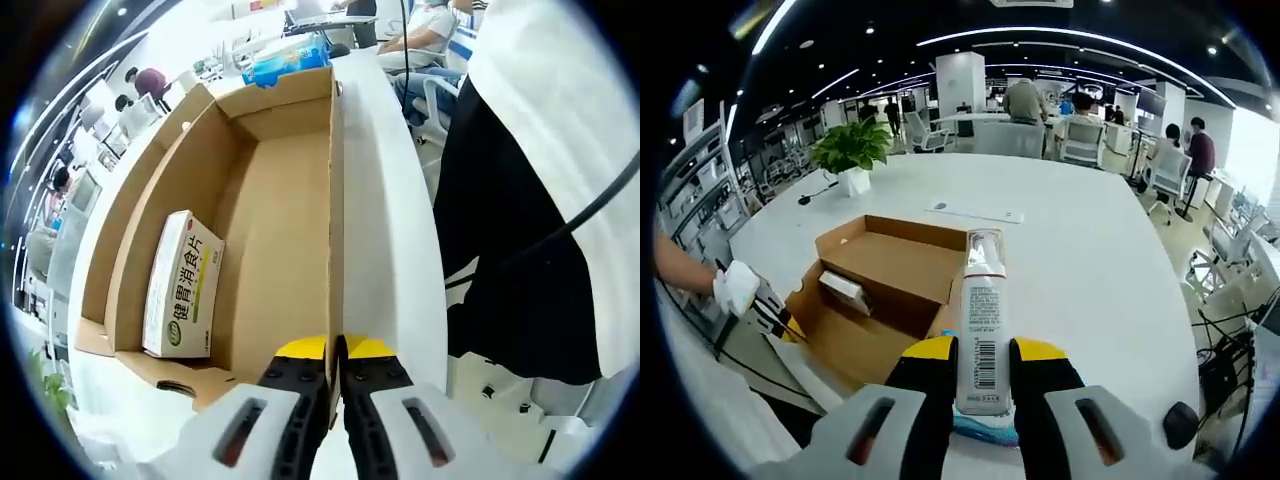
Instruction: Operate the shoe box by opening the lid, removing the specified soft item, and placing it in the target area until the item is outside and the box remains undamaged.
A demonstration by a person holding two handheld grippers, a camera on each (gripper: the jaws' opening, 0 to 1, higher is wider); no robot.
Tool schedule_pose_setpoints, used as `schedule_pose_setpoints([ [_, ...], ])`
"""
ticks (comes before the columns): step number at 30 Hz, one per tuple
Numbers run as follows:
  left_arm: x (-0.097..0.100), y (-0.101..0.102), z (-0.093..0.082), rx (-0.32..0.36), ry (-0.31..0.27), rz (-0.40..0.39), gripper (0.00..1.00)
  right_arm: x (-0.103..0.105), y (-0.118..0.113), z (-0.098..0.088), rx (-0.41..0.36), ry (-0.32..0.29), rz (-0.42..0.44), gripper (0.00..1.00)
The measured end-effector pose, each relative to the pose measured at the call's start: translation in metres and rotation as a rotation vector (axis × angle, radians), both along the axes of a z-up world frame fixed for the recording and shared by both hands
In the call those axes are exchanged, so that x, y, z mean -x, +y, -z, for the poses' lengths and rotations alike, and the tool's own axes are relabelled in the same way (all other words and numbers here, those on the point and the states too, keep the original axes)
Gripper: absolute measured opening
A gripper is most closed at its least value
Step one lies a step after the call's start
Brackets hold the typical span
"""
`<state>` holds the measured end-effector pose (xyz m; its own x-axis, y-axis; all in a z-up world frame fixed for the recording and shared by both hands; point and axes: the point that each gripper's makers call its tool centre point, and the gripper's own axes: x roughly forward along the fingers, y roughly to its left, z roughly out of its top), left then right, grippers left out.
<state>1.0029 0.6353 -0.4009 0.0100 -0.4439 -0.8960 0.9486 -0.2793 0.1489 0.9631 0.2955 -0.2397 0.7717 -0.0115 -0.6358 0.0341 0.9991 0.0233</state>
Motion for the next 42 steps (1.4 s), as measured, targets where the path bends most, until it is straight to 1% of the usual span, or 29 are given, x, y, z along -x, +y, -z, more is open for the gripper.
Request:
schedule_pose_setpoints([
  [3, 0.000, 0.000, -0.001, 0.000, 0.000, -0.001, 0.03, 0.003, -0.008, -0.001, 0.001, -0.003, 0.022, 0.19],
  [5, 0.000, 0.000, 0.000, -0.001, 0.000, -0.001, 0.03, 0.007, -0.018, -0.002, 0.000, -0.006, 0.044, 0.19],
  [12, 0.000, 0.000, 0.000, 0.000, 0.001, -0.001, 0.03, 0.014, -0.034, -0.007, 0.001, -0.016, 0.089, 0.19],
  [17, 0.000, 0.000, -0.001, -0.001, 0.001, -0.002, 0.03, 0.018, -0.049, -0.007, 0.023, -0.012, 0.116, 0.19],
  [20, 0.000, 0.000, 0.000, -0.002, 0.003, -0.003, 0.03, 0.019, -0.053, -0.008, 0.009, -0.019, 0.122, 0.19],
  [26, 0.000, 0.000, 0.000, -0.002, 0.004, -0.004, 0.03, 0.021, -0.055, -0.006, 0.018, -0.014, 0.124, 0.19],
  [29, 0.000, 0.000, 0.000, -0.001, 0.003, -0.002, 0.03, 0.022, -0.057, -0.007, 0.031, -0.011, 0.125, 0.19],
  [32, 0.000, -0.001, 0.000, -0.001, 0.003, -0.003, 0.03, 0.023, -0.064, -0.005, 0.054, -0.002, 0.123, 0.19],
  [39, 0.000, -0.001, 0.000, -0.001, 0.003, -0.005, 0.03, 0.029, -0.072, -0.004, 0.070, 0.003, 0.135, 0.19],
  [42, 0.000, 0.000, 0.000, 0.000, -0.001, -0.002, 0.03, 0.032, -0.074, -0.008, 0.076, -0.005, 0.146, 0.19],
])
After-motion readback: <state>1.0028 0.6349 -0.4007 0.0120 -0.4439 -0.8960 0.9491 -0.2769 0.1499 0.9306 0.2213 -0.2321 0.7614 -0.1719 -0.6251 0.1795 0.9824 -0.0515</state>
